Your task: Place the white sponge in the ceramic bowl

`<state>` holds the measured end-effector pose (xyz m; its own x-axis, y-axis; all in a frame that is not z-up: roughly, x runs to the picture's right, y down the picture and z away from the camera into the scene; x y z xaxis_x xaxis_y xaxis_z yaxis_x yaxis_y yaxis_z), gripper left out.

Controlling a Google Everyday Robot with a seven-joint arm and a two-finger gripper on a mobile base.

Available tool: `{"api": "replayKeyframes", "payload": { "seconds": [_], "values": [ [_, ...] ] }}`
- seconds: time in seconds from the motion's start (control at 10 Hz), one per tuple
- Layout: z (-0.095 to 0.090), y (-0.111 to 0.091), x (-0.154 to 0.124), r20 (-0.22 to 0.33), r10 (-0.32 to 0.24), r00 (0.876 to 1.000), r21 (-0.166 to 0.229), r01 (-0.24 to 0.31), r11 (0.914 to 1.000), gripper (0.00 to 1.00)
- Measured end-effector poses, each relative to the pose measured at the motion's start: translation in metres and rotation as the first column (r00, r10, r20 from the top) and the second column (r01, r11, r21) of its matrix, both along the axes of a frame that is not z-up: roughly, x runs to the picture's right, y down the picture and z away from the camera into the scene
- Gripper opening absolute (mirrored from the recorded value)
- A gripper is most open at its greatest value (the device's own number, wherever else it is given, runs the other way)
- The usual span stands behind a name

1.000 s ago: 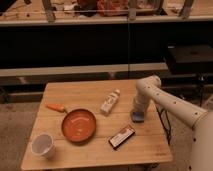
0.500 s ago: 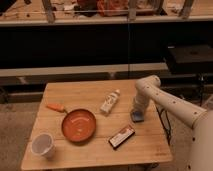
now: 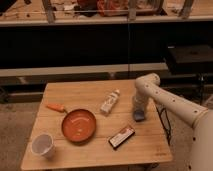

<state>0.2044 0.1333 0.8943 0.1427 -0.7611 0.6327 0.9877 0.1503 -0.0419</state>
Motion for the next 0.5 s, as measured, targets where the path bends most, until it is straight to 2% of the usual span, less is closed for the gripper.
{"api": "replayKeyframes", "payload": {
  "seconds": [0.5],
  "values": [
    [-0.011, -0.019, -0.010, 0.009, -0.024, 1.000, 0.019, 0.024, 0.9995, 0.00]
  ]
}}
